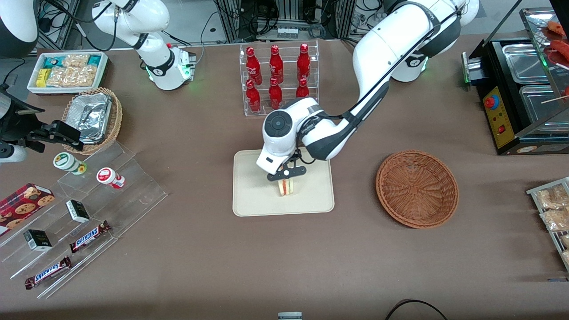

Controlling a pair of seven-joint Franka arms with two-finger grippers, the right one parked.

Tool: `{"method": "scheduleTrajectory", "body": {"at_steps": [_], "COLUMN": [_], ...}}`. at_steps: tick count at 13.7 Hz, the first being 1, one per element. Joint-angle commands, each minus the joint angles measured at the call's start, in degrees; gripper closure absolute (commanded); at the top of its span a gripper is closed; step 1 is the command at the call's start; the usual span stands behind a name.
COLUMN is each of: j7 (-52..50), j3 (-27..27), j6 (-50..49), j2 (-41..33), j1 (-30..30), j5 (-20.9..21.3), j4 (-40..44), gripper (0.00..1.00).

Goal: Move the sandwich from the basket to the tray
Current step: 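Lower the sandwich onto the tray and open the left gripper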

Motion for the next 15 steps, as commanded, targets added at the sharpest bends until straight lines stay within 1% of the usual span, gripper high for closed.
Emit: {"method": "scheduleTrajectory", "body": {"at_steps": [1, 3, 7, 8, 9, 10, 15], "j7": [-1.65, -1.65, -1.74, -1.83, -1.74, -1.83, -3.24], "j3": [2.35, 4.11, 4.21, 4.21, 4.21, 4.21, 3.86], "j6": [-1.98, -1.98, -1.54, -1.45, -1.45, -1.45, -2.15], "j2": [1.67, 1.85, 2.73, 3.34, 3.43, 3.43, 2.21], "j1": [-2.56, -3.71, -3.71, -3.71, -3.71, -3.71, -3.19], "j5": [1.71, 1.62, 1.53, 1.44, 1.44, 1.44, 0.74], "j4": [3.95, 4.48, 4.92, 5.00, 5.01, 5.01, 6.50], "gripper": [1.00, 1.00, 1.00, 0.72, 0.10, 0.00, 0.00]}}
